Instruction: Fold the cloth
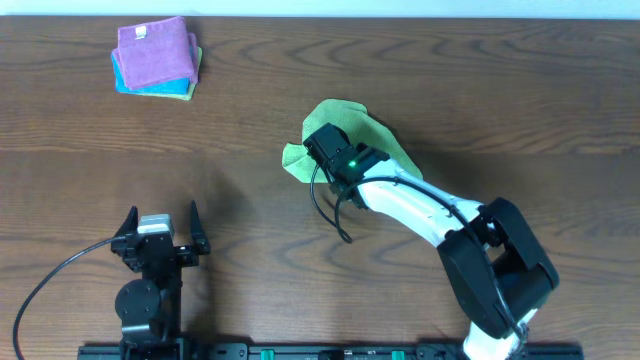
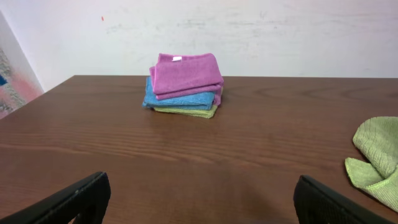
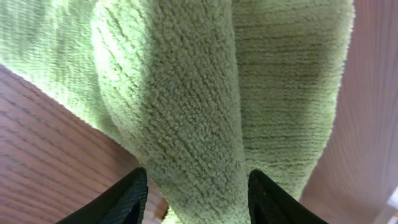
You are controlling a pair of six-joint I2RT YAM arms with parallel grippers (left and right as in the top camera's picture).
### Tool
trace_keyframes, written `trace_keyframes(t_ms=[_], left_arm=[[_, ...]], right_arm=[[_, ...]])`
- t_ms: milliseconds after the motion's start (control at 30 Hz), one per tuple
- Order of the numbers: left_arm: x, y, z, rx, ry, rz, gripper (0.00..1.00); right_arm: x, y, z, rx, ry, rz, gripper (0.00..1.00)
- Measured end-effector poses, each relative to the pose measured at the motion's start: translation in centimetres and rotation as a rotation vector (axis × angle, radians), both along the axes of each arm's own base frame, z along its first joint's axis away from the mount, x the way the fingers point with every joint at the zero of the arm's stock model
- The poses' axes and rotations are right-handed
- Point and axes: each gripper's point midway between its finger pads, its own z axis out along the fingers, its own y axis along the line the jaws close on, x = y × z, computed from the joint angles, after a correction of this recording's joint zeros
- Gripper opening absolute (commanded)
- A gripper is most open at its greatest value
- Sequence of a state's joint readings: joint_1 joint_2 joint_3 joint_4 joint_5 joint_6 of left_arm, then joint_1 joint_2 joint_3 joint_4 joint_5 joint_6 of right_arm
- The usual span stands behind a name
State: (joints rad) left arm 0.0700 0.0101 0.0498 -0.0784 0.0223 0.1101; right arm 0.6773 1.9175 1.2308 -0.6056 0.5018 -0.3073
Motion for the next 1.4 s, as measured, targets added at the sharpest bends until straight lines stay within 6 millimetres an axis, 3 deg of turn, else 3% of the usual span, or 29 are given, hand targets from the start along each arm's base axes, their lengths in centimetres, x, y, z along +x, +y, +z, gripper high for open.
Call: trace_keyframes(t_ms=[133, 333, 600, 767, 800, 1067, 1233, 1400], left_arm=[[0.0, 0.0, 0.0, 0.0, 0.0, 0.0, 0.95], [0.0, 0.0, 0.0, 0.0, 0.0, 0.0, 0.95], [0.0, 0.0, 0.0, 0.0, 0.0, 0.0, 0.95], [0.0, 0.0, 0.0, 0.0, 0.0, 0.0, 0.96], [0.0, 0.0, 0.0, 0.0, 0.0, 0.0, 0.95], [0.0, 0.0, 0.0, 0.0, 0.0, 0.0, 0.95], [0.0, 0.0, 0.0, 0.0, 0.0, 0.0, 0.95], [0.0, 0.0, 0.0, 0.0, 0.0, 0.0, 0.95]], right_arm=[[-0.2, 0.3, -0.2, 0.016, 0.012, 0.006, 0.51], [-0.3, 0.4, -0.4, 0.04, 0.032, 0.006, 0.4], [0.0, 0.0, -0.6, 0.055, 0.044, -0.008, 0.4], [-0.3, -0.1, -1.6, 0.044, 0.068, -0.007, 0.03], [-0.3, -0.1, -1.8, 0.041, 0.072, -0.005, 0.01], [-0.7, -0.3, -1.7, -0.017, 0.056, -0.003, 0.01], [-3.0, 1.7, -1.2, -0.054, 0.068, 0.062, 0.01], [-6.1, 5.0, 0.8, -0.036, 0.091, 0.146, 0.02]])
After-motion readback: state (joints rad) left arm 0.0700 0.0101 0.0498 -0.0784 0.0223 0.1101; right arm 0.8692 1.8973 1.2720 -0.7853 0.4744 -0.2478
